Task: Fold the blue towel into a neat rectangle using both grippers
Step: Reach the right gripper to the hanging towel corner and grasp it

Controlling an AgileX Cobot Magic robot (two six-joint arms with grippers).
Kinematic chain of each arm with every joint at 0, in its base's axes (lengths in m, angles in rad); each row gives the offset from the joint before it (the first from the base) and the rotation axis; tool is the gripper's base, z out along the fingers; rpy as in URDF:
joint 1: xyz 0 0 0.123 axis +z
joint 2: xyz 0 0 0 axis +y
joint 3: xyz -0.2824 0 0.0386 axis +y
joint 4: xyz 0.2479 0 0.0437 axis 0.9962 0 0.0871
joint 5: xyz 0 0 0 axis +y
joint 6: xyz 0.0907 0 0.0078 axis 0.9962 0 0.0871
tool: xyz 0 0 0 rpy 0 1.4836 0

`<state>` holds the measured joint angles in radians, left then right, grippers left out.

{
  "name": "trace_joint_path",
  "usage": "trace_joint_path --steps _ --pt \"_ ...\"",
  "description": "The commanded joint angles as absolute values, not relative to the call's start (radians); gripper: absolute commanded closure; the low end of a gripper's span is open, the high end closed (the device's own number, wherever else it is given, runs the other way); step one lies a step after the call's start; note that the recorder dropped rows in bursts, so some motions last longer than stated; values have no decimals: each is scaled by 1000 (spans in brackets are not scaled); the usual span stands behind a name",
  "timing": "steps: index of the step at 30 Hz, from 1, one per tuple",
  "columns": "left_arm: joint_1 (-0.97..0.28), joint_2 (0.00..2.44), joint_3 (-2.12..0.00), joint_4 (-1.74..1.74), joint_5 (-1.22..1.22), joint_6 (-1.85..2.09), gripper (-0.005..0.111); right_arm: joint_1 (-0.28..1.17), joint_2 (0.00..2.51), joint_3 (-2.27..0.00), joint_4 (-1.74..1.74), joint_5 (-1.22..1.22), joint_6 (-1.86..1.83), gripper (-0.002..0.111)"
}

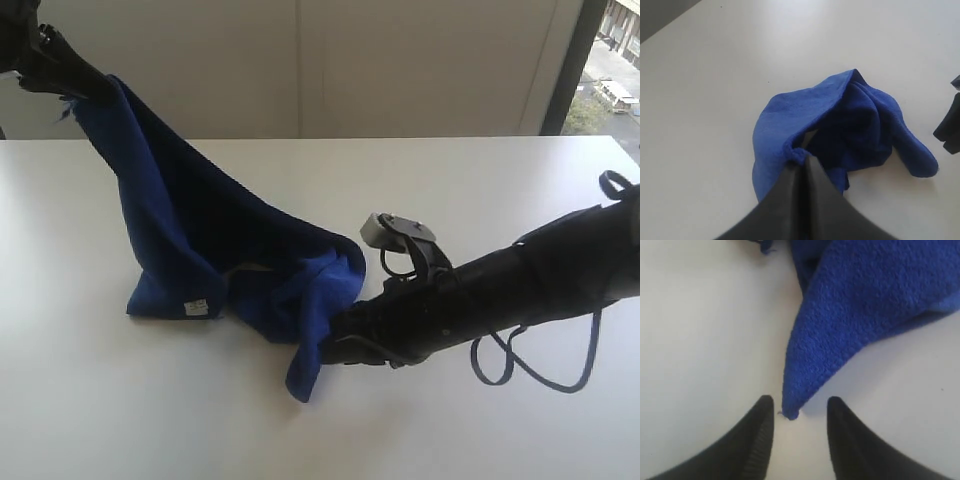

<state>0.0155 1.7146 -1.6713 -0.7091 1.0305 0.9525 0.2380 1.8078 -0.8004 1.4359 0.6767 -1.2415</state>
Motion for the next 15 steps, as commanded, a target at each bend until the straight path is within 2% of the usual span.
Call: trace_joint_path --steps 1,15 --pt "18 1700 -1677 -730 1047 945 107 243 1838 -809 1474 701 -1254 59" --pt "18 1700 -1677 -730 1042 950 107 271 1946 -930 1445 710 -1179 59"
